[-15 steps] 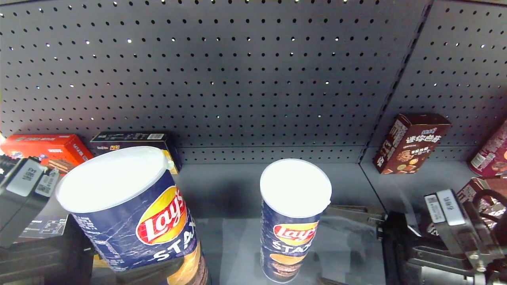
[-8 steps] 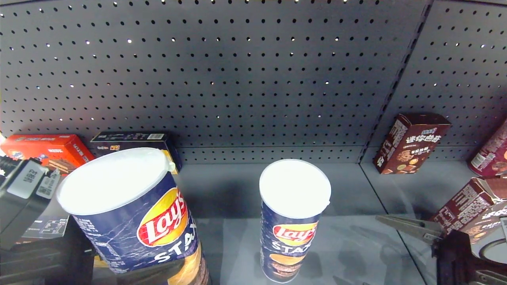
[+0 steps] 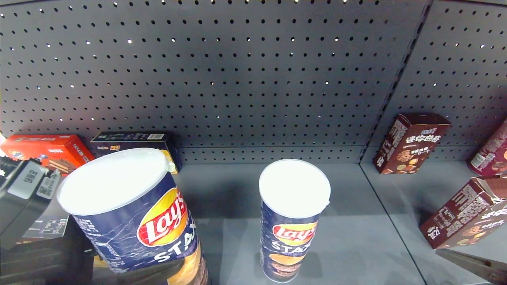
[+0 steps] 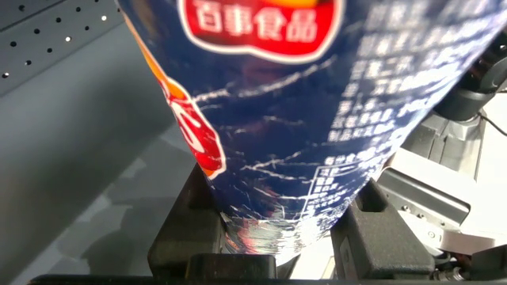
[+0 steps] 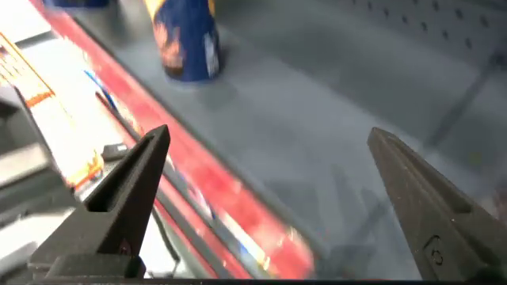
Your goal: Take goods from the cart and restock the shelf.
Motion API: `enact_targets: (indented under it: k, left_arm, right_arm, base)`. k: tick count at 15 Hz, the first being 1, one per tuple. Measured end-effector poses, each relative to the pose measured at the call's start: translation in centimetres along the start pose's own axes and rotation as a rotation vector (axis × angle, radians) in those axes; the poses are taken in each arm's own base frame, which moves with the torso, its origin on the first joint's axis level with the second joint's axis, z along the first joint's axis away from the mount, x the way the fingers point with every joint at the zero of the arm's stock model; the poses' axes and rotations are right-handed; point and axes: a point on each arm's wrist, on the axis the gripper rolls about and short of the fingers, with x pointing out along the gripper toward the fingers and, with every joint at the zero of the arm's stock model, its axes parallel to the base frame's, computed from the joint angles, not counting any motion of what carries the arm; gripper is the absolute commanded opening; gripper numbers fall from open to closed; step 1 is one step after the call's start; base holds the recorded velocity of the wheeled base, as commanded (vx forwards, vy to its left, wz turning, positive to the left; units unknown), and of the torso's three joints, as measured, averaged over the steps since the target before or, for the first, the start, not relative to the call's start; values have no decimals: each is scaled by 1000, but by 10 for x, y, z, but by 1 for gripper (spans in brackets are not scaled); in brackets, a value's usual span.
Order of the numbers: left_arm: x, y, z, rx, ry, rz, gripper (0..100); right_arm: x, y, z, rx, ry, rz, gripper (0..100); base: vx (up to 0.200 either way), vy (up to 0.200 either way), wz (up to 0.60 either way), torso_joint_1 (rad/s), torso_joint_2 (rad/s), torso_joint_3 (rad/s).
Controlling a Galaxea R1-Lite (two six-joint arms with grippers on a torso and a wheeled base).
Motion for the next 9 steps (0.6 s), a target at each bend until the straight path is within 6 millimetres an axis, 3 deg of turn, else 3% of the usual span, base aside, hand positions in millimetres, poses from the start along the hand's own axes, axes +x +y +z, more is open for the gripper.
enact_targets:
  k: [9]
  left_arm:
    - [-1, -2, -12, -9, 30, -7, 0]
  right_arm:
    - [-76, 11, -53, 13, 89, -255, 100]
  base:
    - [0, 0, 0, 0, 0, 0]
